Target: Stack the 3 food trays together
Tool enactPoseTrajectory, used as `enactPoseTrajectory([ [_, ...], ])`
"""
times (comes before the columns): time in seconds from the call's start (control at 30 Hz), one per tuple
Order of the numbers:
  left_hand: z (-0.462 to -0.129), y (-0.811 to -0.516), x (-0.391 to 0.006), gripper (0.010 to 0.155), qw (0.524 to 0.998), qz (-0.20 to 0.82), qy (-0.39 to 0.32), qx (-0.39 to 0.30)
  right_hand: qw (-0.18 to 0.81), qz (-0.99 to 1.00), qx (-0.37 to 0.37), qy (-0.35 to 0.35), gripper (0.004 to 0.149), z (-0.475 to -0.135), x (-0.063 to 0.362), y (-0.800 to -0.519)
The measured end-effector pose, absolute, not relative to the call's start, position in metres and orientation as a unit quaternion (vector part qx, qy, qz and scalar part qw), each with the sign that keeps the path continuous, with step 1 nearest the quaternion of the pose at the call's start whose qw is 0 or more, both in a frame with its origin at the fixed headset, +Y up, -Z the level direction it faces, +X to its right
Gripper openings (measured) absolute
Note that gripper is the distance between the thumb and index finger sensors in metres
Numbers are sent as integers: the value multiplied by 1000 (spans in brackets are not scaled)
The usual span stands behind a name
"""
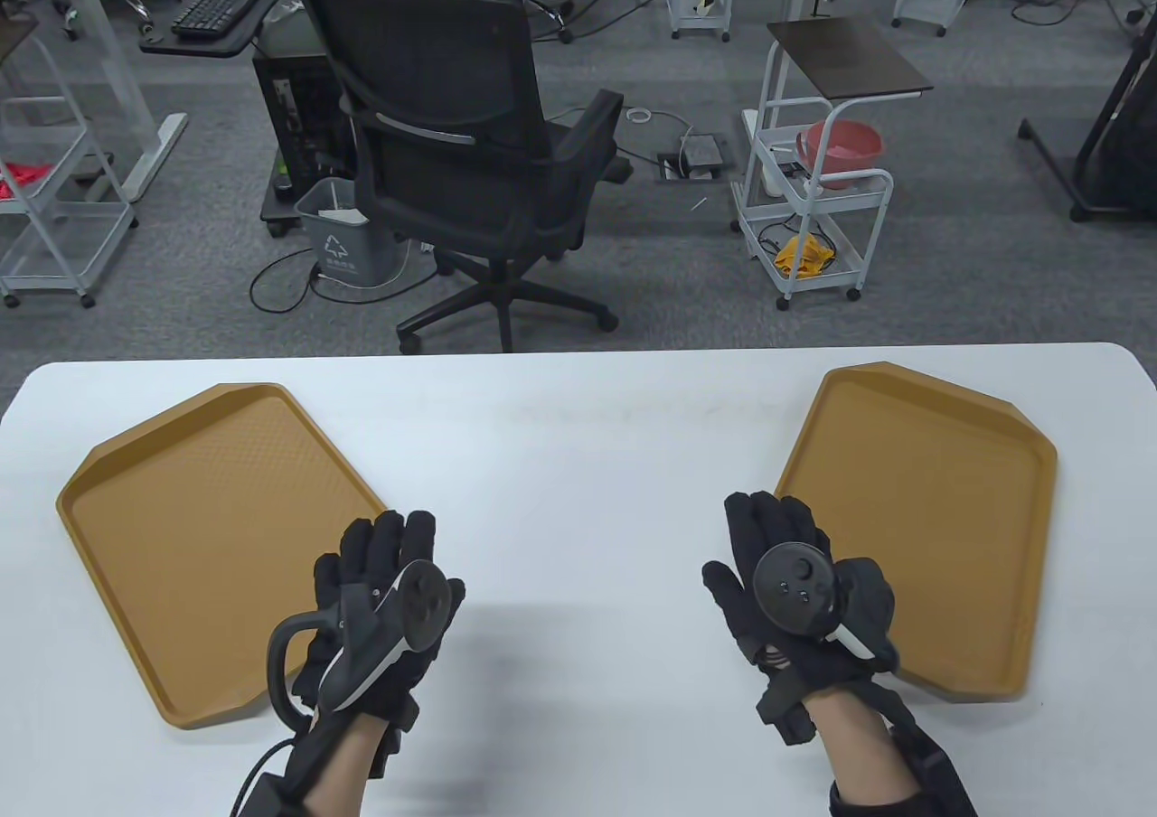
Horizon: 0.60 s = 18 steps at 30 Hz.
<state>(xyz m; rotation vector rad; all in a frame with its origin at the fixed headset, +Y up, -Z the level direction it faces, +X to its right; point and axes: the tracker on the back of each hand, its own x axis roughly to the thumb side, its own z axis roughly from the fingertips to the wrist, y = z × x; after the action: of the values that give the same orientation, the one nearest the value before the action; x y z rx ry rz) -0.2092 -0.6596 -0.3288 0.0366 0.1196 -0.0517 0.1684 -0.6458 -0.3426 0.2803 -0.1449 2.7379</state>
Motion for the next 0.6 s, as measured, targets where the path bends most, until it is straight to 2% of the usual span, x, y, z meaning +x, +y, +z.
enactPoseTrajectory([
  [0.17, -337, -686, -244, 78, 990, -41, 132, -20, 176, 979, 93, -52, 72, -342, 176, -647],
  [0.43, -331, -733, -359, 81, 939, -48, 325, -99, 181, 979, 94, -26, 72, -349, 177, -654],
  [0.6, -318, -758, -409, 80, 896, -30, 423, -130, 188, 978, 89, -23, 72, -350, 179, -656],
])
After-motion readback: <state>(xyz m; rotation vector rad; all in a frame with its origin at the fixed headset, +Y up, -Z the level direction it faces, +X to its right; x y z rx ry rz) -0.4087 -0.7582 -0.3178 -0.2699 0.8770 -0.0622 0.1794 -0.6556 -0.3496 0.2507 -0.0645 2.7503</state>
